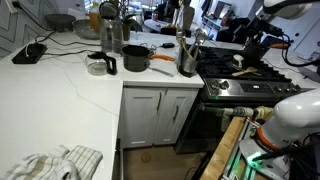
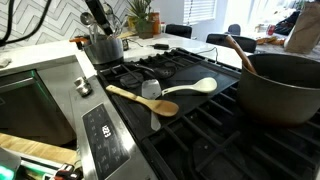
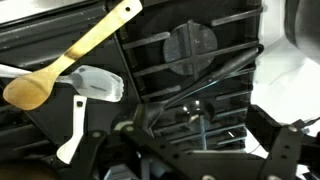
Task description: Remove the wooden spoon from the silver holder and put it on the stove.
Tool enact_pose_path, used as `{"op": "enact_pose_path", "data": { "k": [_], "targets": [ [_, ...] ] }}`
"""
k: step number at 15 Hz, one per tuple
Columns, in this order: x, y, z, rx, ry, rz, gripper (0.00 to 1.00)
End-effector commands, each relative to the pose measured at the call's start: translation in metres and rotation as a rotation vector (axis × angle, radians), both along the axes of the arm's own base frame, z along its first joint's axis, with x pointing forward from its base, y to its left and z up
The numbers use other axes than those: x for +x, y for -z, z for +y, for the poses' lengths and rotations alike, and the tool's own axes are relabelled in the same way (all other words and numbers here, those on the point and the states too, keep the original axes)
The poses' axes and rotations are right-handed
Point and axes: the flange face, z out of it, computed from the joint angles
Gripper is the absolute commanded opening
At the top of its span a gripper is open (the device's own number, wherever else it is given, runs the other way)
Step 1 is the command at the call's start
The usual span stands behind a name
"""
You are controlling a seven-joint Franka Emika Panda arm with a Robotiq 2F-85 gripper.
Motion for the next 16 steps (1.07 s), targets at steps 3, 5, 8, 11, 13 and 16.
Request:
{"op": "enact_pose_path", "data": {
  "k": [3,5,8,11,13,16],
  "targets": [
    [-0.043,-0.077,0.076,-0.084,-0.191,-0.155,1.00],
    [-0.059,-0.102,0.088,-0.017,-0.252,-0.164,1.00],
    [-0.082,-0.118,0.098,0.100,-0.356,-0.082,1.00],
    [-0.086,-0.123,0.101,0.062,-0.323,-0.092,1.00],
    [-0.085,-0.122,0.100,0.070,-0.330,-0.090,1.00],
    [-0.082,-0.120,0.101,0.074,-0.335,-0.084,1.00]
  ]
}}
